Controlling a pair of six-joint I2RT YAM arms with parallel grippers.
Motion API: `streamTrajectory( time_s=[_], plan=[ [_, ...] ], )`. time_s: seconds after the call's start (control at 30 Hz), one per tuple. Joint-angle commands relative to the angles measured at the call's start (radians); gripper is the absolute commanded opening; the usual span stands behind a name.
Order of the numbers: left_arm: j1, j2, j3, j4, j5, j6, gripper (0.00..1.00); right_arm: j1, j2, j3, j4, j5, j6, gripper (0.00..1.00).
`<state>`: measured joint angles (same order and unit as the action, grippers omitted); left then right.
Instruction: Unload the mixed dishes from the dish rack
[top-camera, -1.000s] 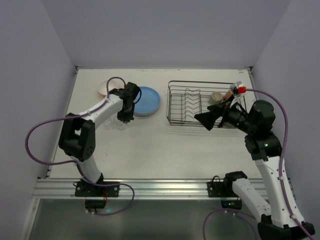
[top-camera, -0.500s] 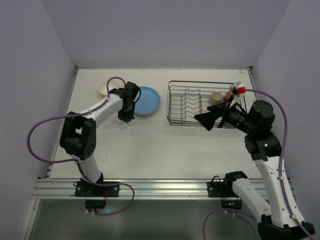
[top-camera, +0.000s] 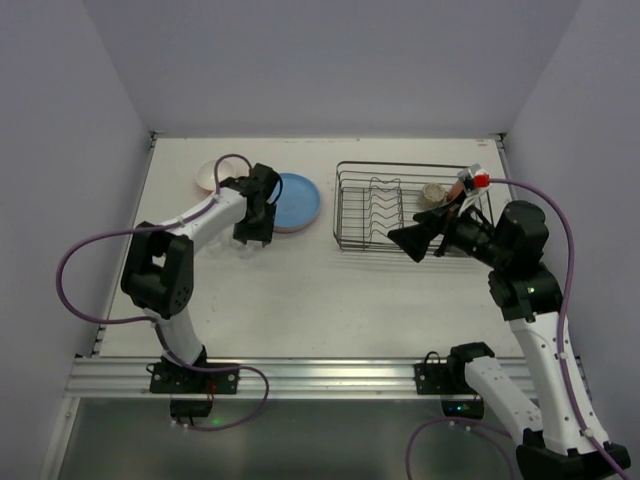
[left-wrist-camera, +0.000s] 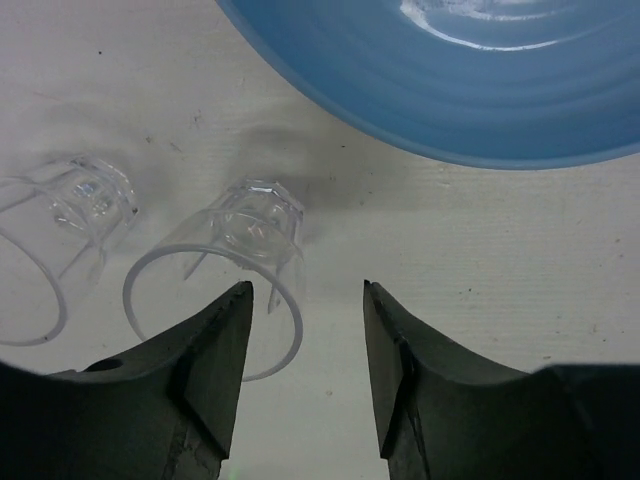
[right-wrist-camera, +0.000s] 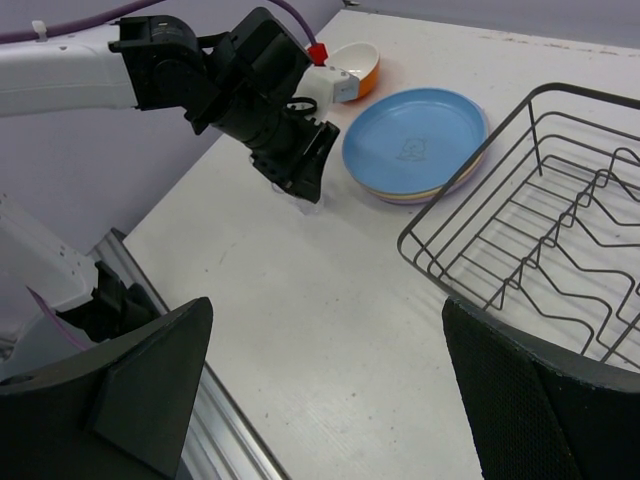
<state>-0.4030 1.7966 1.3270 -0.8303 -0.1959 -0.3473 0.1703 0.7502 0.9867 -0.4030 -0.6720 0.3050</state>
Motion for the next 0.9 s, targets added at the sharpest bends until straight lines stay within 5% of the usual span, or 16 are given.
streamTrajectory(
  time_s=[0.0, 0.3, 0.43, 0.57, 0.77, 0.87],
  plan=[
    [0.007, -0.051, 0.006, 0.028, 0.003, 0.01, 0.53, 0.003, 0.003, 0.001, 0.014, 0.012, -0.021, 0.99],
    [-0.005, -0.272, -0.023, 0.095, 0.087, 0.011, 0.82, 0.001, 0.107, 0.001, -0.003, 0.204, 0.003, 0.99],
    [-0.034, -0.4, -0.048, 0.109, 0.09, 0.004, 1.0, -0.008, 0.324, 0.097, -0.083, 0.406, 0.006, 0.99],
    [-0.054, -0.661, -0.147, 0.167, 0.064, -0.018, 1.0, -0.11, 0.515, 0.202, -0.161, 0.612, 0.019, 0.99],
    [-0.054, -1.021, -0.452, 0.374, 0.176, -0.004, 1.0, -0.166, 0.792, 0.438, -0.289, 0.643, -0.007, 0.99],
    [-0.056, -1.054, -0.525, 0.395, 0.228, 0.002, 1.0, -0.166, 0.933, 0.588, -0.341, 0.652, -0.07, 0.97]
  ],
)
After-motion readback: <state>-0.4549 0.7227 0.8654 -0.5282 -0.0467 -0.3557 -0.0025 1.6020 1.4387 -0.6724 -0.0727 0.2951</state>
